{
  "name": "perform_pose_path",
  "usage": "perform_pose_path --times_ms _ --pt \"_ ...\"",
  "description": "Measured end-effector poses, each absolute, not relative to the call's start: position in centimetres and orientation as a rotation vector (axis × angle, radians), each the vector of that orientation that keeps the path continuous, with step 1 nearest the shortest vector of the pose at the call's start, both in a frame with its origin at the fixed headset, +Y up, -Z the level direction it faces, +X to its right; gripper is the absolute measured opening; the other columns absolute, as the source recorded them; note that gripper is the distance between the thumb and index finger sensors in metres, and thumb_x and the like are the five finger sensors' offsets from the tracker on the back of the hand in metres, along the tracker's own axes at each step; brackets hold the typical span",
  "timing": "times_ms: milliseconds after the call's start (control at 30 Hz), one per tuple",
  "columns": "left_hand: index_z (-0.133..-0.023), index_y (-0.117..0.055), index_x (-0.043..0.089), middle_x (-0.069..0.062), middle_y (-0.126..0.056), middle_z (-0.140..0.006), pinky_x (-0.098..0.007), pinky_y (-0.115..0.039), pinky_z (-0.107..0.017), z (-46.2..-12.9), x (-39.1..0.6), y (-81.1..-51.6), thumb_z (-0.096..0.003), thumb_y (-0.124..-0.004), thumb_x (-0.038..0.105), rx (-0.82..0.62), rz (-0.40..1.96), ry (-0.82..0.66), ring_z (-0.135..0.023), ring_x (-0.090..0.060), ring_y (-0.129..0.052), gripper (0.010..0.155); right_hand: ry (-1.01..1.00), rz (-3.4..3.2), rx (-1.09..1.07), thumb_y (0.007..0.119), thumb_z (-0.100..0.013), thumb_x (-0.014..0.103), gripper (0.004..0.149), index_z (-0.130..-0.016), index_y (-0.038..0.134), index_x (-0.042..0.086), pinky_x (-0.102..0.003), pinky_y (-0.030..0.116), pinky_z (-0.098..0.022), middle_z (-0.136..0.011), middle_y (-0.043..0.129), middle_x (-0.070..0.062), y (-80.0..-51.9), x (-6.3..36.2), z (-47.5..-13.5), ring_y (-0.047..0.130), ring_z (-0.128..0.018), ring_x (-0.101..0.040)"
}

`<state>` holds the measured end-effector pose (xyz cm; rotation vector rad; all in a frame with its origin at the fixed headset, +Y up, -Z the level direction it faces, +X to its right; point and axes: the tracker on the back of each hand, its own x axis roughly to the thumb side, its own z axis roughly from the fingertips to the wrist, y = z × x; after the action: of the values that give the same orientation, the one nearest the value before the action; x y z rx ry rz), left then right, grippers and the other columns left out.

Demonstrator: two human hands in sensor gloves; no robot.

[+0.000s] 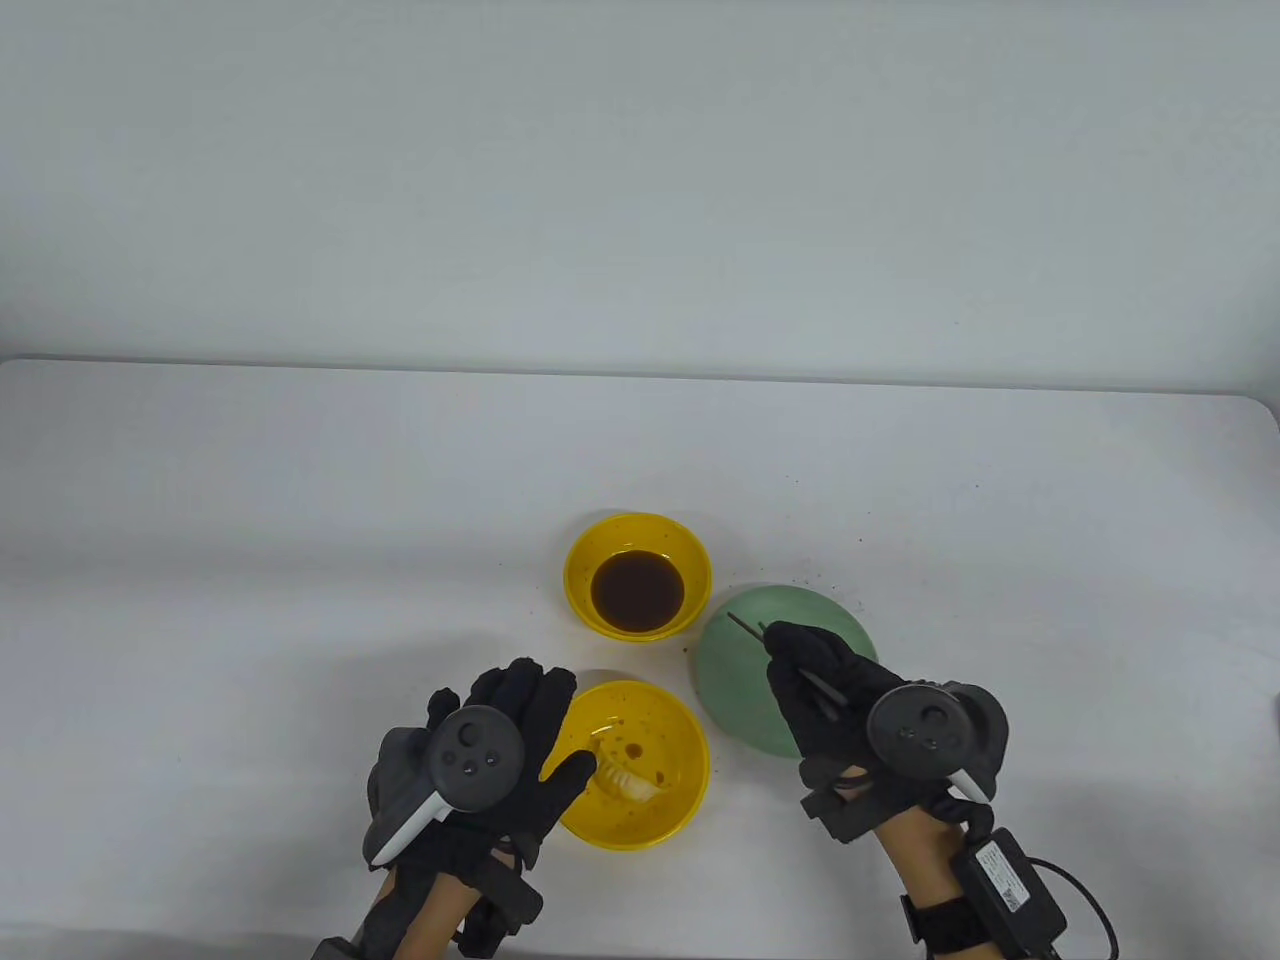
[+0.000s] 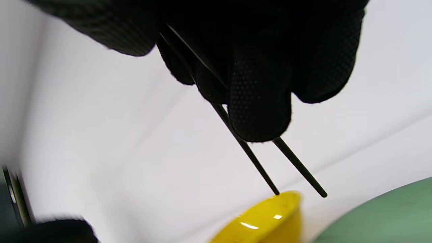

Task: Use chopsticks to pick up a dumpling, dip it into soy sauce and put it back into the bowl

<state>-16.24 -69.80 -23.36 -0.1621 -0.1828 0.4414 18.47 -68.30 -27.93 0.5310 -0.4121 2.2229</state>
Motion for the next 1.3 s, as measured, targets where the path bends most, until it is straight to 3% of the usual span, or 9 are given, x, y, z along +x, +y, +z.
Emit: perform_pose_path --times_ms 400,467,567,800,867,1033,1300 --pt "-0.115 -0.034 0.041 0.003 -0.031 -0.124 -0.067 -0.016 -0.081 -23.4 -16.4 -69.9 -0.0476 -0.069 0.065 -0.179 0.451 -0.177 -0.119 -0.037 -0.033 0.08 -0.38 1.992 0.529 0.074 -0.05 0.043 0.048 -0.085 0.084 0.012 -0.055 0.08 -0.049 -0.075 0.095 -0.02 -67.4 19.2 -26.4 0.102 -0.058 -0.035" --pt "-0.115 -0.035 0.041 0.002 -0.031 -0.124 -0.067 -0.016 -0.081 -23.4 -16.5 -69.9 -0.0475 -0.069 0.065 -0.18 0.454 -0.174 -0.119 -0.037 -0.033 0.079 -0.383 2.009 0.55 0.074 -0.05 0.044 0.048 -0.083 0.085 0.011 -0.055 0.079 -0.051 -0.07 0.099 -0.017 -67.2 18.8 -26.2 0.101 -0.06 -0.034" --pt "-0.115 -0.036 0.041 0.002 -0.031 -0.124 -0.067 -0.016 -0.08 -23.5 -16.5 -69.9 -0.0477 -0.069 0.065 -0.182 0.461 -0.173 -0.119 -0.037 -0.033 0.079 -0.37 2.028 0.62 0.074 -0.05 0.044 0.048 -0.083 0.085 0.01 -0.054 0.082 -0.046 -0.065 0.102 -0.016 -67.0 18.0 -25.7 0.103 -0.054 -0.034" --pt "-0.115 -0.037 0.04 0.002 -0.031 -0.124 -0.067 -0.016 -0.08 -23.5 -16.5 -69.9 -0.0475 -0.069 0.065 -0.187 0.458 -0.177 -0.119 -0.037 -0.034 0.079 -0.376 2.021 0.718 0.067 -0.049 0.048 0.052 -0.084 0.084 0.012 -0.05 0.084 -0.035 -0.068 0.1 -0.018 -66.6 15.8 -24.4 0.1 -0.042 -0.029" --pt "-0.115 -0.038 0.04 0.002 -0.031 -0.124 -0.067 -0.017 -0.08 -23.5 -16.5 -69.9 -0.0476 -0.069 0.065 -0.188 0.459 -0.181 -0.119 -0.037 -0.034 0.078 -0.329 1.955 0.759 0.069 -0.05 0.044 0.05 -0.083 0.084 0.01 -0.048 0.09 -0.032 -0.067 0.097 -0.022 -66.7 15.1 -24.1 0.106 -0.036 -0.027" --pt "-0.115 -0.038 0.04 0.003 -0.032 -0.124 -0.067 -0.017 -0.08 -23.5 -16.5 -69.9 -0.0475 -0.068 0.065 -0.192 0.46 -0.184 -0.119 -0.037 -0.034 0.078 -0.13 1.895 0.714 0.073 -0.052 0.039 0.045 -0.084 0.08 0.007 -0.049 0.093 -0.035 -0.069 0.091 -0.027 -68.1 14.0 -24.7 0.11 -0.04 -0.028" --pt "-0.115 -0.04 0.039 0.002 -0.032 -0.124 -0.067 -0.017 -0.08 -23.5 -16.5 -69.9 -0.0475 -0.069 0.065 -0.202 0.462 -0.186 -0.119 -0.037 -0.034 0.078 0.185 1.83 0.488 0.073 -0.053 0.037 0.046 -0.087 0.075 0.007 -0.049 0.092 -0.038 -0.075 0.08 -0.031 -70.9 13.8 -25.7 0.109 -0.047 -0.031"
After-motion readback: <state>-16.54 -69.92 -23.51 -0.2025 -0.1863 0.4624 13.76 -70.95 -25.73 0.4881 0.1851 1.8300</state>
